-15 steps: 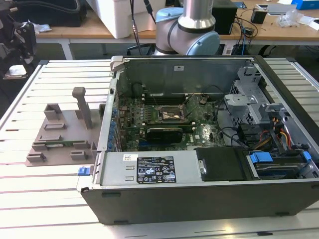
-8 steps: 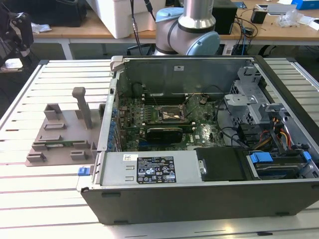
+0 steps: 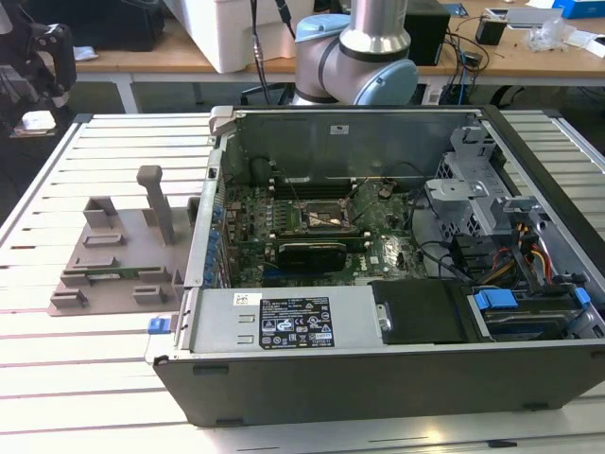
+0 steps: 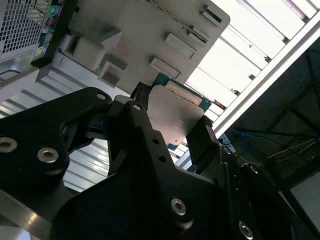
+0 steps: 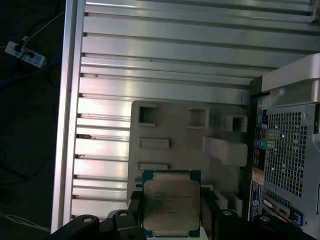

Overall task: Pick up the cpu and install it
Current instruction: 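Pick up the cpu and move it towards the insertion slot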

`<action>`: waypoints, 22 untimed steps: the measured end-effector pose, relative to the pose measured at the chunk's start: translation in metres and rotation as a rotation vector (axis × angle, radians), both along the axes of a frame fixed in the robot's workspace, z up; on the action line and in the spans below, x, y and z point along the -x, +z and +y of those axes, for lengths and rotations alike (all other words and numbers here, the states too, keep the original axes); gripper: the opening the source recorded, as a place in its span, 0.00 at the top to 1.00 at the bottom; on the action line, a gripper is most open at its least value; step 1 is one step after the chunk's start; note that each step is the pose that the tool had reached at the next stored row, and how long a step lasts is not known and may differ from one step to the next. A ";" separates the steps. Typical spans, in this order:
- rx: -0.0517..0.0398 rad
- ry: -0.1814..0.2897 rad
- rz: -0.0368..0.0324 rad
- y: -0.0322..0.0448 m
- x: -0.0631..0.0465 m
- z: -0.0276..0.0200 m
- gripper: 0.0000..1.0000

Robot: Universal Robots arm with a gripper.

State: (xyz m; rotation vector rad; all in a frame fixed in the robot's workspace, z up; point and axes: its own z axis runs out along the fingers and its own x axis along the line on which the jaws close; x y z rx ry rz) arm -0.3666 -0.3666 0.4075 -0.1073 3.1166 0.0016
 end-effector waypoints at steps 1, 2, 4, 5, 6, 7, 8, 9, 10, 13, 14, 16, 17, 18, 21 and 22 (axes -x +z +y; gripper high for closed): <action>0.0000 0.000 0.0000 0.0000 -0.002 0.0000 0.45; 0.0000 0.000 0.0000 0.0000 -0.006 0.0000 0.45; -0.0001 0.000 -0.0002 -0.0001 -0.010 0.0000 0.45; 0.0000 0.000 0.0000 0.0000 -0.014 0.0000 0.45; 0.0000 0.000 -0.0001 0.0000 -0.017 0.0000 0.45; 0.0000 0.000 0.0000 0.0000 -0.019 0.0000 0.45; 0.0000 0.000 0.0000 0.0000 -0.021 0.0000 0.45; 0.0000 0.000 0.0000 0.0000 -0.024 0.0000 0.45; -0.0001 0.000 -0.0001 0.0000 -0.026 0.0000 0.45; 0.0000 0.000 0.0000 0.0000 -0.034 0.0000 0.45; 0.0000 0.000 0.0000 0.0000 -0.035 0.0000 0.45; 0.0000 0.000 0.0000 0.0000 -0.040 0.0000 0.45; 0.0000 0.000 0.0001 0.0000 -0.042 0.0000 0.45; 0.0000 0.000 0.0000 0.0000 -0.044 0.0000 0.45; -0.0001 0.000 -0.0001 0.0000 -0.051 0.0000 0.45; 0.0000 0.000 -0.0001 0.0000 -0.053 0.0000 0.45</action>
